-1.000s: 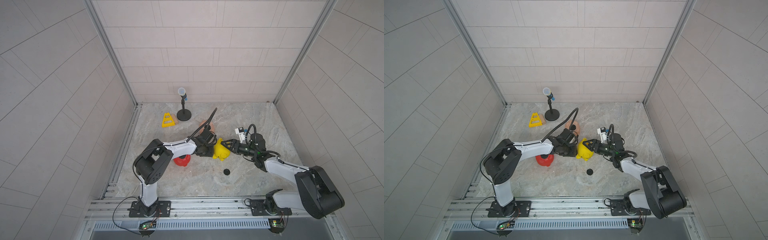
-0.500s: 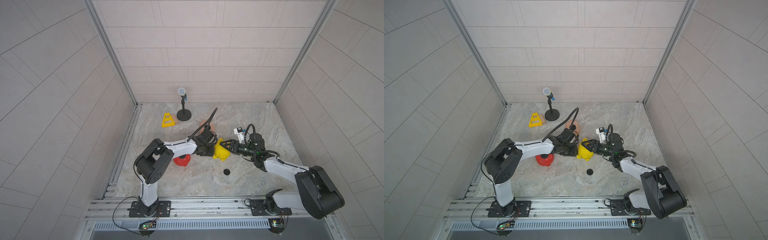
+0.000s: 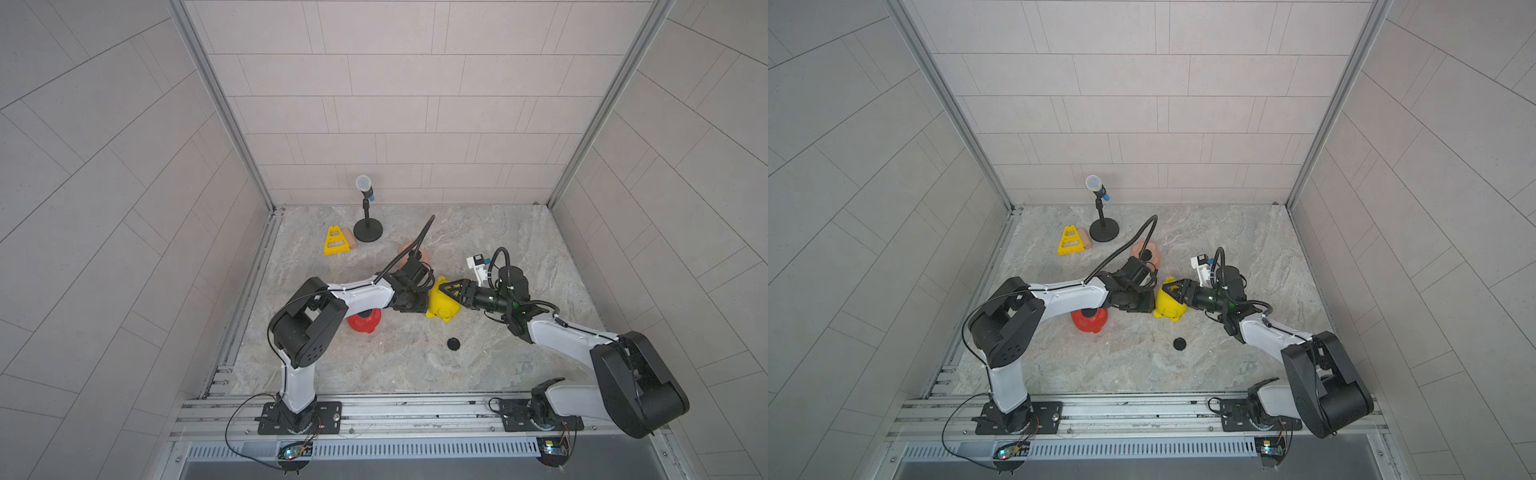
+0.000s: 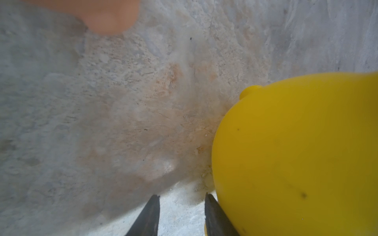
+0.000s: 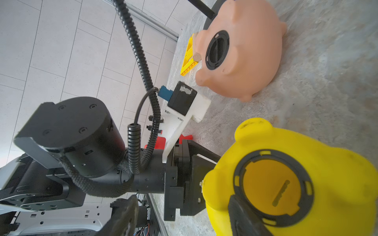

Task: Close piggy banks
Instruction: Turn over the piggy bank at the center of the board.

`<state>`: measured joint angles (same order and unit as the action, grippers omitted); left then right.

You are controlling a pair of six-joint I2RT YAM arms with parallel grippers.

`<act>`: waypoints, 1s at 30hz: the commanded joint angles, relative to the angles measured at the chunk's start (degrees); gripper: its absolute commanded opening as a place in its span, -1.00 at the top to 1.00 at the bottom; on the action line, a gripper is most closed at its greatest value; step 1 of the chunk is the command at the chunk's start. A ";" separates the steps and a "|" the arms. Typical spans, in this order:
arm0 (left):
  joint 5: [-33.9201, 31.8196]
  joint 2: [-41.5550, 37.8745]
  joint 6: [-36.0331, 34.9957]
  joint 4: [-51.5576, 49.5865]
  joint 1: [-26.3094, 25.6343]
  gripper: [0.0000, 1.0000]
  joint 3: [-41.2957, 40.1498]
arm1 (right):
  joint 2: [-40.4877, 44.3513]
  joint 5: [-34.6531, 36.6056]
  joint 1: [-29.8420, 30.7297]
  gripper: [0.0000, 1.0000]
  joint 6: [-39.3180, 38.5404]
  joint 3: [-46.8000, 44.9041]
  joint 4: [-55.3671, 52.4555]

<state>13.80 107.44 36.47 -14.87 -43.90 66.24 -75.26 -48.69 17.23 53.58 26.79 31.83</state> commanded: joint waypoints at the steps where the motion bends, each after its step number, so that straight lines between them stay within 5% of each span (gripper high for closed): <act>1: -0.09 0.64 -0.15 0.90 -0.31 0.15 0.67 | 0.21 -0.66 0.60 -0.42 -0.83 1.34 -0.81; 30: -2.17 -0.27 -0.70 -0.93 -0.23 0.16 0.03 | 0.53 -0.78 2.19 -0.42 -1.32 3.18 -1.40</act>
<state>12.51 107.44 36.40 -14.92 -43.90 66.24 -76.16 -48.88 19.11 52.71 28.95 30.28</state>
